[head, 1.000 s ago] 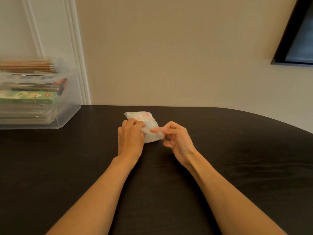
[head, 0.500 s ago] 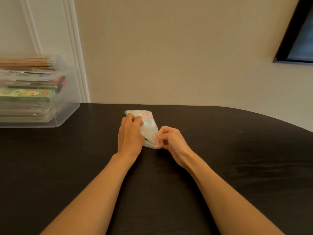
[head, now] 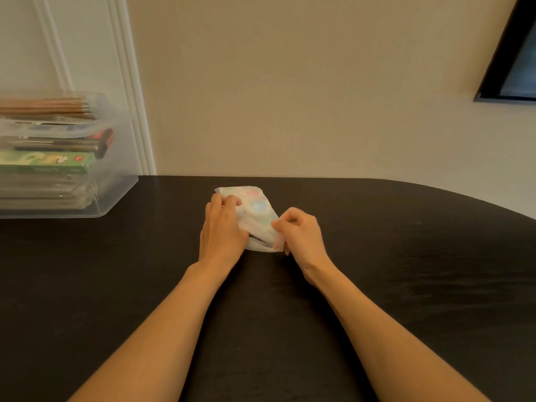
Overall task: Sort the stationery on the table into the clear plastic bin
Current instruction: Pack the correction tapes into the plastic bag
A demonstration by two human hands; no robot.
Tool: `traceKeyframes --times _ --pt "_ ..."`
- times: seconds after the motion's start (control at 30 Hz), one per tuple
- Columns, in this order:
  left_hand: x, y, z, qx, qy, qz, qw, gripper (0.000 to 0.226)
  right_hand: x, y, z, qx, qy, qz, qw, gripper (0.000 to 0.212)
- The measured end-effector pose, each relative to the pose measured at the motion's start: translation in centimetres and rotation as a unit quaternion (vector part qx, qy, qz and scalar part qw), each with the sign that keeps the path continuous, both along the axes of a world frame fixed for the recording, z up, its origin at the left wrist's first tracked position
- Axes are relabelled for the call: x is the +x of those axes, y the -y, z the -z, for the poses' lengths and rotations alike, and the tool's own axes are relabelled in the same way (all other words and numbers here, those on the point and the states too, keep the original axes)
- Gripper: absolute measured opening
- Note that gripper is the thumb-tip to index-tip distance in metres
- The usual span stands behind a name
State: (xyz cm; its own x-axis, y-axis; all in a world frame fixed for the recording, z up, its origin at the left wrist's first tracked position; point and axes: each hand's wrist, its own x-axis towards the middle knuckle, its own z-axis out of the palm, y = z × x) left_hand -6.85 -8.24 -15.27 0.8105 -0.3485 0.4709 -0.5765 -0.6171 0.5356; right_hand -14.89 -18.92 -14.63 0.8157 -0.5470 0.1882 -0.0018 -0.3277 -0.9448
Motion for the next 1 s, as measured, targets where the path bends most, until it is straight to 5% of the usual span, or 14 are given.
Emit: traceKeyframes --times 0.1,0.23,0.53,0.8,1.0 --pt "0.1 -0.6 0.1 0.051 0.011 0.054 0.997 0.048 0.3 0.4 0.6 -0.071 -0.023 0.077 0.994 0.018" --pt "0.3 -0.7 0.1 0.15 0.04 0.057 0.986 0.052 0.9 0.3 0.7 -0.185 -0.089 0.057 0.977 0.026" --pt "-0.3 0.3 0.1 0.164 0.059 -0.006 0.985 0.053 1.2 0.4 0.9 -0.277 -0.114 0.076 0.951 0.024" --pt "-0.3 0.4 0.1 0.167 0.05 -0.017 0.985 0.054 0.8 0.2 0.7 -0.283 -0.115 0.069 0.95 0.026" --pt "-1.1 -1.2 -0.1 0.057 -0.005 -0.047 0.997 0.037 -0.7 -0.4 0.3 -0.239 -0.081 0.078 0.964 0.022"
